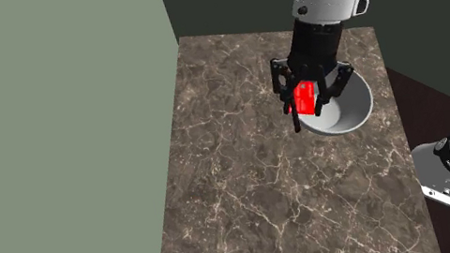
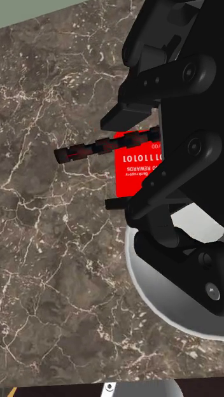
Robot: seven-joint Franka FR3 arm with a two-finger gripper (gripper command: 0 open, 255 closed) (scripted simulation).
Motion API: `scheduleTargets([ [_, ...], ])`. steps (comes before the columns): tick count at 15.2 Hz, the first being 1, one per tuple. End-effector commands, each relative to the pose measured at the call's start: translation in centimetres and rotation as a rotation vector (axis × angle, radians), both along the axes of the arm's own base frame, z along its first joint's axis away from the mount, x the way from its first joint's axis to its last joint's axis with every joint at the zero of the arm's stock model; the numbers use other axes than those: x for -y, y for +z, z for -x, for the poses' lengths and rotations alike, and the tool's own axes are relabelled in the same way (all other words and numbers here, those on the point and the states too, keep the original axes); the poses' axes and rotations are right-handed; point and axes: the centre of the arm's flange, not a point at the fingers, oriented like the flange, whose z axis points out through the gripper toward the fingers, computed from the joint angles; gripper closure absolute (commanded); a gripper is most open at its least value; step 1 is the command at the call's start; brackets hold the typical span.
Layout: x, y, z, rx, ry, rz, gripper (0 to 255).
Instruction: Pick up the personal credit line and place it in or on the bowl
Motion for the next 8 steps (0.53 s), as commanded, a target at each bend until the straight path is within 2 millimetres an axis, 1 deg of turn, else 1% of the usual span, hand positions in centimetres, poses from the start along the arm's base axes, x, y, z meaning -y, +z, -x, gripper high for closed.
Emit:
scheduleTargets([
  [1, 2.3, -0.1, 1.5, 0.0, 0.001, -0.002, 255],
  [6, 8.4, 0.1, 4.6, 0.0, 0.001, -0.002, 255],
  [8, 8.4, -0.9, 4.6, 0.0, 0.001, -0.002, 255],
])
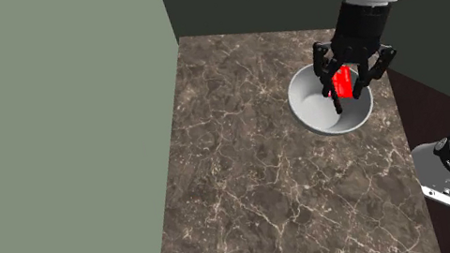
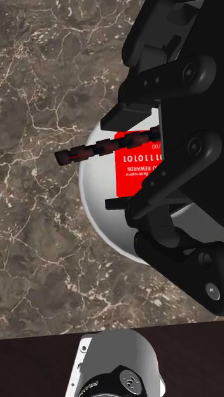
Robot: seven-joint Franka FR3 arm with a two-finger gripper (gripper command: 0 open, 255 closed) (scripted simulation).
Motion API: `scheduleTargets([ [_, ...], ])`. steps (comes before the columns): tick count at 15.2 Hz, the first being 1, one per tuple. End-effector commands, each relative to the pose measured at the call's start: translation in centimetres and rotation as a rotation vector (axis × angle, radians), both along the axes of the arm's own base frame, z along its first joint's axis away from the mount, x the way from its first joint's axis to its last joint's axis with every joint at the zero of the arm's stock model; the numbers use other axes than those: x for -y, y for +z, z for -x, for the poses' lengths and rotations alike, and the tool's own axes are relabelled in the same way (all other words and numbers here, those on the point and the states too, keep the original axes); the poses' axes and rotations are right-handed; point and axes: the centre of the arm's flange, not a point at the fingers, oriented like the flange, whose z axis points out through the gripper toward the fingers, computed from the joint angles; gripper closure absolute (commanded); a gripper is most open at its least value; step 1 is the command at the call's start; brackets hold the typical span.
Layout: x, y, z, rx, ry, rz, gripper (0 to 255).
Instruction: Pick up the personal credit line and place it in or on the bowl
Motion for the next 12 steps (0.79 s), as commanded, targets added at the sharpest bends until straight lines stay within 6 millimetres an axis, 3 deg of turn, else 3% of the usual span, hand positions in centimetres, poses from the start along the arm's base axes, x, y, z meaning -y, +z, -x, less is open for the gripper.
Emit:
scheduleTargets([
  [1, 0.4, -0.8, 0.1, 0.0, 0.001, 0.0, 255],
  [12, 0.4, -6.6, 0.1, 0.0, 0.001, 0.0, 255],
])
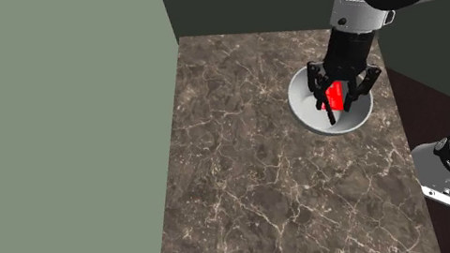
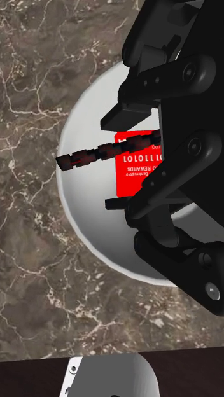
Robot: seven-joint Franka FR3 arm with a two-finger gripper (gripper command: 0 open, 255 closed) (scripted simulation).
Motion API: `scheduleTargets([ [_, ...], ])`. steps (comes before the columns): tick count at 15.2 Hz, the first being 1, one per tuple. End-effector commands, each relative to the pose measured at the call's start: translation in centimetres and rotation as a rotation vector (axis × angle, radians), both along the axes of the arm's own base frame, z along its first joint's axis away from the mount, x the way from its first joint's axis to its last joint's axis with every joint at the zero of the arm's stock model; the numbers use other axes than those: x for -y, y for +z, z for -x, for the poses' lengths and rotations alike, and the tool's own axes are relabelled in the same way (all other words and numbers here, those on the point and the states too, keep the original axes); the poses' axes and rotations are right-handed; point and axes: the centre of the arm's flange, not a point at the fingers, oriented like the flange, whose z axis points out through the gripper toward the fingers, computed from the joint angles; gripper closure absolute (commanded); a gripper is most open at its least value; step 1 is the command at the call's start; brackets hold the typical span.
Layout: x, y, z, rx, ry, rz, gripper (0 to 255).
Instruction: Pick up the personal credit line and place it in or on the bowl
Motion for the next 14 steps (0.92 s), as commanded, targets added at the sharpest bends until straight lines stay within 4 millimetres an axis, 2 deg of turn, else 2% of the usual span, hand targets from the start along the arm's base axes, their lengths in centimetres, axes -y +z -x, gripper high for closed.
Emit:
scheduleTargets([
  [1, 0.12, -1.29, 0.01, 0.001, 0.0, 0.0, 255],
  [9, 0.13, -1.29, 0.02, 0.0, 0.0, 0.0, 255],
  [10, 0.13, -1.29, 0.02, 0.0, 0.0, 0.0, 0],
  [14, 0.12, -1.29, 0.02, 0.0, 0.0, 0.0, 0],
])
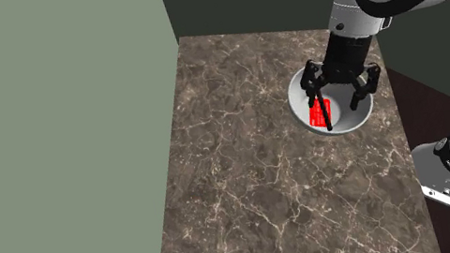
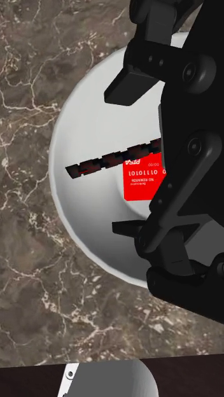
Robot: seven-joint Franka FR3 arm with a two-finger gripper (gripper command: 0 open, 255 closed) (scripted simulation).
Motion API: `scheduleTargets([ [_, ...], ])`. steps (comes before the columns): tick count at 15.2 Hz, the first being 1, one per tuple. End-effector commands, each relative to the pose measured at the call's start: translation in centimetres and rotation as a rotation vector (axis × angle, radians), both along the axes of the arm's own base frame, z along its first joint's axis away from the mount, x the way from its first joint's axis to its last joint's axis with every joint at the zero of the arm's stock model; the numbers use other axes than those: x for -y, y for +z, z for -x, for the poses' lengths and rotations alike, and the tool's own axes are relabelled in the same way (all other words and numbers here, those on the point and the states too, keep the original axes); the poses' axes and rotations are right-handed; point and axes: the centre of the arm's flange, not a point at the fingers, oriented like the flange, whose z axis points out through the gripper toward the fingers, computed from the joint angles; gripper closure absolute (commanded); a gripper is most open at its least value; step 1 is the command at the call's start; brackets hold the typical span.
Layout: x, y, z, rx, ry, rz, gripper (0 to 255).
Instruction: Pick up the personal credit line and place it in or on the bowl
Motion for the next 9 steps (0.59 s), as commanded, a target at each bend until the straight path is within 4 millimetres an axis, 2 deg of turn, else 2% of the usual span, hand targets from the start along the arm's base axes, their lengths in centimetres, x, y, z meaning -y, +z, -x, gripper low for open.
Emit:
scheduleTargets([
  [1, 0.0, 0.0, 0.0, 0.0, 0.0, 0.0, 0],
  [5, 2.4, 4.2, -1.4, 0.0, 0.0, 0.0, 0],
  [9, 2.4, 4.2, -1.4, 0.0, 0.0, 0.0, 0],
])
